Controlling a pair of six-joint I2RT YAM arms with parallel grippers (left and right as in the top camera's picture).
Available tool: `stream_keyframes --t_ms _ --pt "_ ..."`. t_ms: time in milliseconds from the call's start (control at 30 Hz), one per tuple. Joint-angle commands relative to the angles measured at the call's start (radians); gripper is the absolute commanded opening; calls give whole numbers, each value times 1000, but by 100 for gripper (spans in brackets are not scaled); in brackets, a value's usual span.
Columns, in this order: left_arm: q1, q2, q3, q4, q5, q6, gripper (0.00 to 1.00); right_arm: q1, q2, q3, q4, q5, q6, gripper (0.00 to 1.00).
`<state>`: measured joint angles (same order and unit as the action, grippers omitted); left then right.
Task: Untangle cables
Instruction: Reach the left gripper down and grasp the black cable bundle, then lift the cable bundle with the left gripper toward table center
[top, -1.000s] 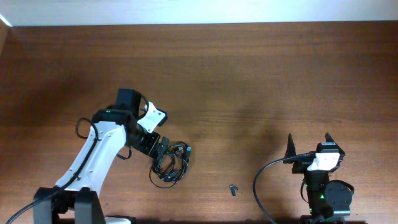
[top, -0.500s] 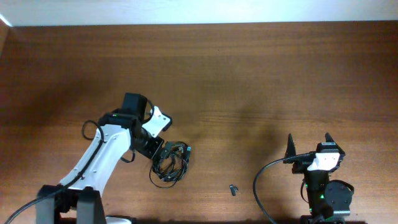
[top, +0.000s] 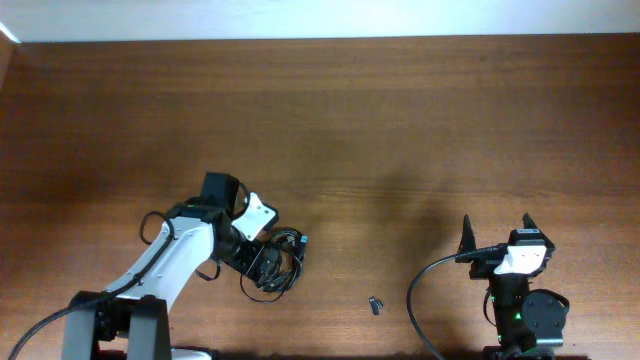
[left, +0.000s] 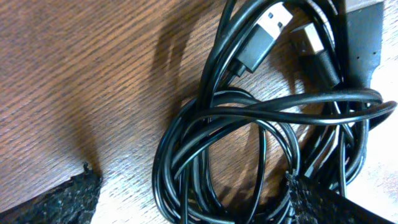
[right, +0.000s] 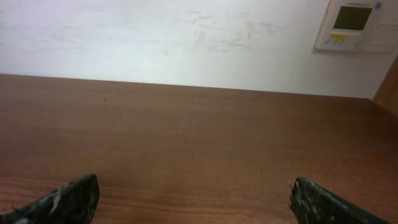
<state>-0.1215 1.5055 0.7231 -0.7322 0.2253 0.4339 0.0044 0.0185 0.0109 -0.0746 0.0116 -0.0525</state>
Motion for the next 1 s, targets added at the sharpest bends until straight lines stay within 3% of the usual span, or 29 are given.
stream_keyframes --t_ms 0,100,200,333,367,400,433,500,567,633,767,967 --pt "-3 4 -16 11 10 -6 99 8 -4 -5 -6 15 1 99" --pt "-3 5 -16 26 -85 -82 73 8 -4 -5 -6 15 1 99" --pt "-3 5 -16 31 -85 -82 72 8 -4 -5 -6 15 1 99" --pt "-3 21 -19 47 -84 -83 64 8 -4 -5 -6 15 1 99" --pt "-3 32 -19 52 -84 -86 55 8 -4 -5 -6 15 1 99" --pt "-3 44 -19 56 -83 -86 30 8 -4 -5 -6 15 1 99" --pt "-3 54 -19 56 -84 -85 24 8 -4 -5 -6 15 1 99" --pt "-3 75 -19 64 -67 -85 26 8 -4 -5 -6 15 1 99" --pt "-3 90 -19 67 -68 -85 10 8 -4 -5 -6 15 1 99" --pt "-3 90 -18 71 -68 -85 0 8 -4 -5 -6 15 1 99" --pt "-3 89 -6 73 -68 -85 0 8 -4 -5 -6 15 1 99" --pt "-16 50 192 72 -14 -85 0 8 -4 -5 -6 15 1 99"
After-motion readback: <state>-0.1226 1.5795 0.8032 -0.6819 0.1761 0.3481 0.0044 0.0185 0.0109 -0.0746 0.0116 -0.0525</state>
